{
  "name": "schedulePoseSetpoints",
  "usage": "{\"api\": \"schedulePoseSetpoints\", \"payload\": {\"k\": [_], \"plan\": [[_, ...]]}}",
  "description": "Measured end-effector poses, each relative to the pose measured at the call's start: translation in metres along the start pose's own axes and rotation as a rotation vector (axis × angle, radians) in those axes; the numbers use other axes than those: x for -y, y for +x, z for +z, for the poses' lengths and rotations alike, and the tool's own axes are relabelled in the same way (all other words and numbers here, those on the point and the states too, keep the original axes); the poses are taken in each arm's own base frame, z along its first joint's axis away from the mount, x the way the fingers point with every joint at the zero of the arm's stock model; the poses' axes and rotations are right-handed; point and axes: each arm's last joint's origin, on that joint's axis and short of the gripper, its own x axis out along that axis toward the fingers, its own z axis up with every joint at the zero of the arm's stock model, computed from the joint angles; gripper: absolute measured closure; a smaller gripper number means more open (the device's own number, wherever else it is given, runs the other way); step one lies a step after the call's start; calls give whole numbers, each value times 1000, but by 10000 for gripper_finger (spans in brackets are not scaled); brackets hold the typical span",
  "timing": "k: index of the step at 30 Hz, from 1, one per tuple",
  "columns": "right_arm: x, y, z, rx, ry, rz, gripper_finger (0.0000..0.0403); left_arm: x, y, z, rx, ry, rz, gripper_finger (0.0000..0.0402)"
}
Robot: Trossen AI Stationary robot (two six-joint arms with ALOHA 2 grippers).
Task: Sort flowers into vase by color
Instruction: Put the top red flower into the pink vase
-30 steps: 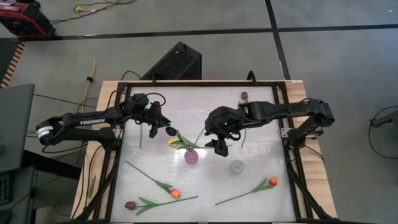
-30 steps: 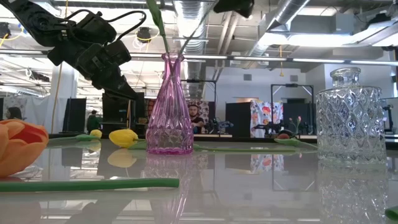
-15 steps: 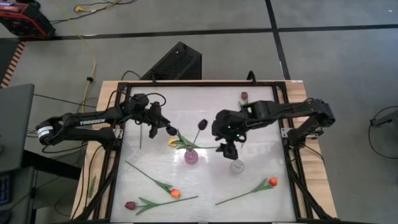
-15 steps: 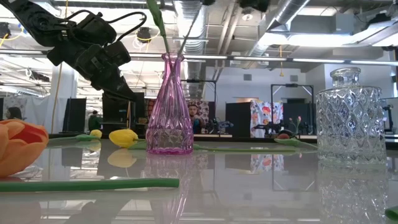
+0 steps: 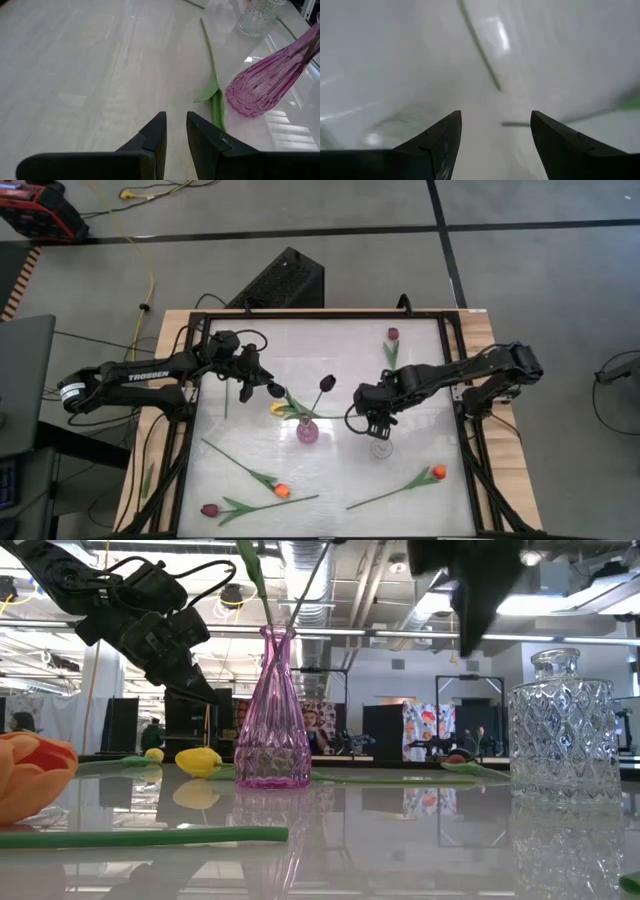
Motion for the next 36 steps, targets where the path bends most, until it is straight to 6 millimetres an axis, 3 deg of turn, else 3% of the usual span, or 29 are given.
{"api": "schedulePoseSetpoints", "payload": {"k": [4, 10, 18, 25, 36], "plan": [[18, 20, -15, -11, 43, -41, 138, 0, 0, 0, -3, -2, 1, 340], [56, 41, -33, 108, 184, -31, 138, 0, 0, -1, -6, -3, 4, 340], [111, 73, -47, 113, 615, -135, 138, -1, 0, -1, -13, -4, 33, 340], [129, 98, -45, 25, 744, -192, 138, -1, 0, -1, -17, -3, 47, 340], [137, 136, -42, -119, 733, -230, 144, -1, 0, -2, -21, -5, 50, 340]]}}
